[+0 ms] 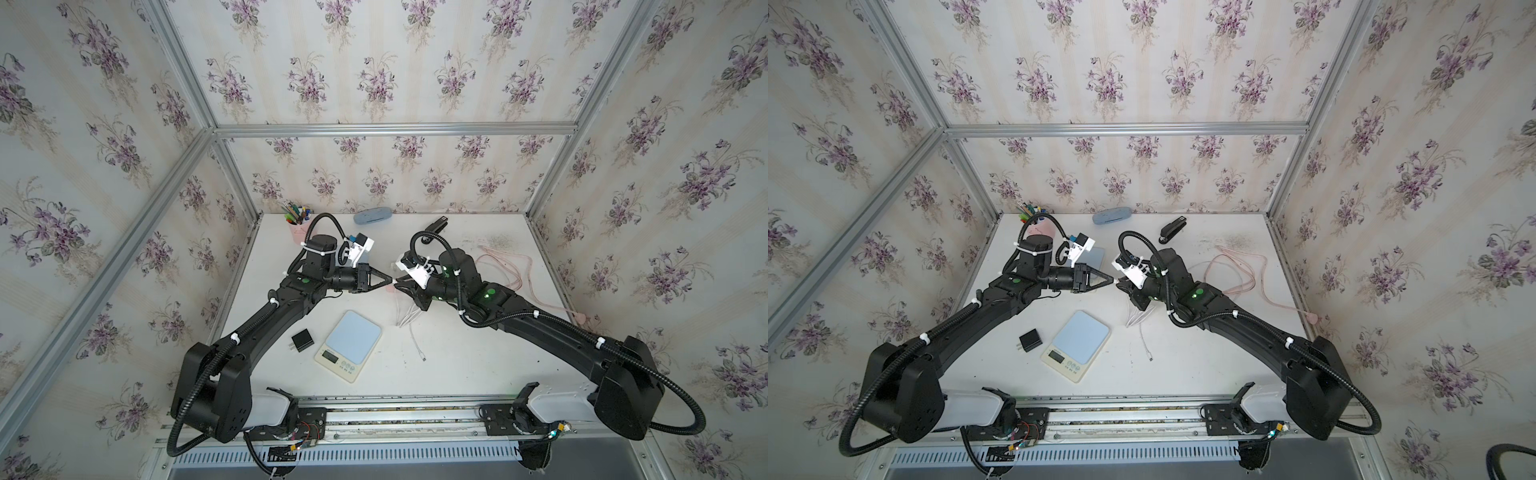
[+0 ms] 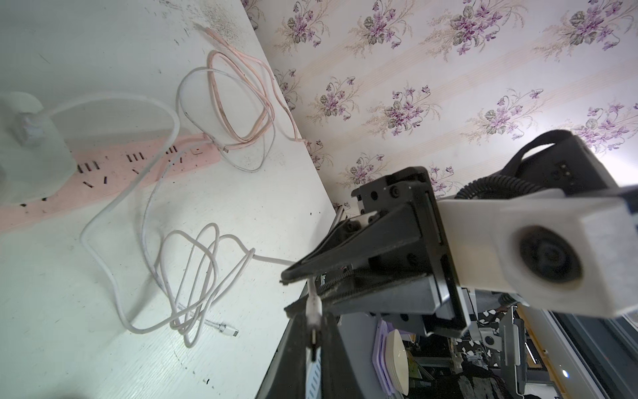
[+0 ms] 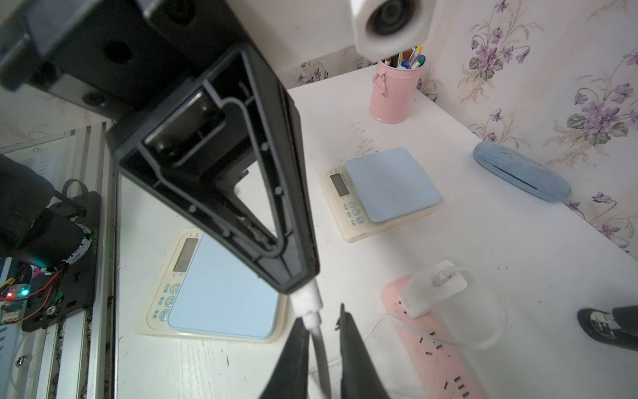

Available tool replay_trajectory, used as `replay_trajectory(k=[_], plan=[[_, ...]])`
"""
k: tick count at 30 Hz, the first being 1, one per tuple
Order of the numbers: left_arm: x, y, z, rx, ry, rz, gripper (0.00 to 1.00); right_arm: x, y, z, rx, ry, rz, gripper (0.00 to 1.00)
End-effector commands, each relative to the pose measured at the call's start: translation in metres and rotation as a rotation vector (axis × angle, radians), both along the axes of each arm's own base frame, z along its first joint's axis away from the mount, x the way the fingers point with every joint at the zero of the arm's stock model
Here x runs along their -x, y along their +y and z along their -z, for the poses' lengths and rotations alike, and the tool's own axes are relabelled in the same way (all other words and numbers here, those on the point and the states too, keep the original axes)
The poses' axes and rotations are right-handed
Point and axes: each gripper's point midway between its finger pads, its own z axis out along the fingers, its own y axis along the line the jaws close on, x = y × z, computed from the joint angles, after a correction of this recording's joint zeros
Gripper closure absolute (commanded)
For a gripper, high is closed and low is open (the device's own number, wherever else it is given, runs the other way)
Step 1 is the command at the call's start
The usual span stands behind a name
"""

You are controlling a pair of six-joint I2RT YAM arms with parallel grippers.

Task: Charge the electronic scale
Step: Pick up the charging cable from the center of the board, then move the electronic scale to the center of the board.

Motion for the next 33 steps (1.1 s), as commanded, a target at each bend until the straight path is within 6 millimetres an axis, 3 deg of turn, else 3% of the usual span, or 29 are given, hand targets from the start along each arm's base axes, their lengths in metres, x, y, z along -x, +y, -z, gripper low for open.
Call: replay_trajectory(k=[1, 6, 7, 10, 13, 17, 20, 25, 29, 33], plan=[[0.002, -0.002, -0.004, 0.007, -0.008, 0.022, 1.00, -0.003, 0.002, -0.003, 0.025, -0.063, -0.018, 0.90], [0.002, -0.001, 0.001, -0.011, 0.000, 0.027, 0.99, 0.004, 0.008, -0.006, 0.031, -0.078, -0.064, 1.00], [0.002, 0.001, 0.000, -0.023, -0.011, 0.022, 0.94, 0.004, 0.010, -0.005, 0.034, -0.071, -0.066, 1.00], [-0.007, 0.023, -0.002, -0.099, -0.050, -0.038, 0.55, -0.002, 0.020, 0.005, 0.081, -0.026, -0.056, 1.00], [-0.028, 0.070, -0.001, -0.190, -0.061, -0.186, 0.41, -0.014, 0.035, 0.024, 0.176, -0.016, -0.017, 1.00], [-0.058, 0.141, 0.021, -0.321, 0.022, -0.399, 0.40, -0.030, 0.063, 0.056, 0.296, 0.005, 0.026, 1.00], [-0.078, 0.175, 0.051, -0.418, 0.102, -0.488, 0.40, -0.053, 0.081, 0.081, 0.376, 0.048, 0.094, 1.00], [-0.108, 0.192, 0.092, -0.525, 0.184, -0.514, 0.41, -0.095, 0.087, 0.121, 0.537, 0.082, 0.252, 1.00], [-0.131, 0.199, 0.123, -0.582, 0.232, -0.510, 0.42, -0.105, 0.083, 0.149, 0.626, 0.117, 0.290, 1.00], [-0.143, 0.204, 0.139, -0.625, 0.261, -0.495, 0.43, -0.111, 0.070, 0.167, 0.641, 0.175, 0.347, 1.00]])
